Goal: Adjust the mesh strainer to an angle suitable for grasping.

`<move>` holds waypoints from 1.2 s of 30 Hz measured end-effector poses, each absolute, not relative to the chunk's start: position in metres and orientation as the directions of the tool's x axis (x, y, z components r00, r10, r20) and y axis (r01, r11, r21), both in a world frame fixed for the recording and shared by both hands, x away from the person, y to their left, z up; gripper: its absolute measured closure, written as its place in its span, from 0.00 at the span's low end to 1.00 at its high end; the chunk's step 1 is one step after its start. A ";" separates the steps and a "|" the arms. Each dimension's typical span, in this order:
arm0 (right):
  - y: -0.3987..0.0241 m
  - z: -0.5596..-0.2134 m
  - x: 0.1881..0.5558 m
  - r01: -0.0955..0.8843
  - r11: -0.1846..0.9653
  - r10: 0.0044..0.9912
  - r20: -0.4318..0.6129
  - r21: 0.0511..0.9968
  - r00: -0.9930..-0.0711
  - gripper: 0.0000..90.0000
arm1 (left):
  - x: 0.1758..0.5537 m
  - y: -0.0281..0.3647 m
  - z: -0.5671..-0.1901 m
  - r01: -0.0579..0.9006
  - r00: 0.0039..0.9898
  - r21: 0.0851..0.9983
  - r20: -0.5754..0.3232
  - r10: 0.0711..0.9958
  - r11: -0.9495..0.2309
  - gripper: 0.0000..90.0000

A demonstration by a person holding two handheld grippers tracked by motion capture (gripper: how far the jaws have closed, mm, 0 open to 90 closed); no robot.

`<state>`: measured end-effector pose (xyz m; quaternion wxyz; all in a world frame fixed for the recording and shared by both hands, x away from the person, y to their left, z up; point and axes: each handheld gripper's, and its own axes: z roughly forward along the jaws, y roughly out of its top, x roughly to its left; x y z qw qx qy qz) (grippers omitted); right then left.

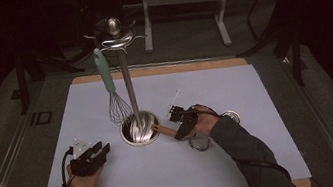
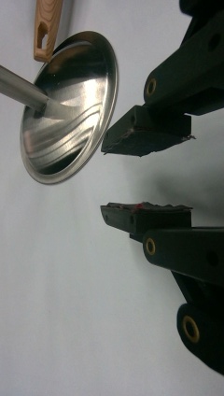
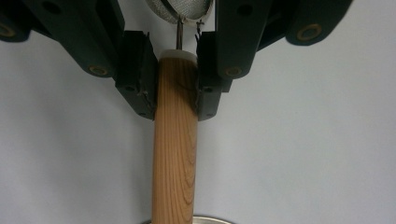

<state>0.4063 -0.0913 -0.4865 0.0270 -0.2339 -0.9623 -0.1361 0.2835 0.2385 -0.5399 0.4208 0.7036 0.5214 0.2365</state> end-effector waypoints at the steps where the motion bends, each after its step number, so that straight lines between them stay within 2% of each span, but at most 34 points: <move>1: -0.091 -0.486 0.406 0.457 0.855 0.442 0.114 0.245 -0.889 0.79 | 0.284 0.238 -0.540 0.534 0.345 0.839 -0.106 0.933 -0.102 0.71; 8: -0.092 -0.487 0.411 0.470 0.851 0.447 0.144 0.236 -0.883 0.79 | 0.284 0.238 -0.540 0.534 0.344 0.839 -0.104 0.933 -0.103 0.71; 16: -0.093 -0.486 0.407 0.463 0.850 0.443 0.133 0.253 -0.887 0.79 | 0.284 0.238 -0.540 0.534 0.344 0.839 -0.104 0.933 -0.103 0.71; 36: -0.120 -0.468 0.397 0.491 0.765 0.467 0.166 0.417 -0.868 0.79 | 0.283 0.238 -0.540 0.534 0.342 0.840 -0.103 0.934 -0.102 0.71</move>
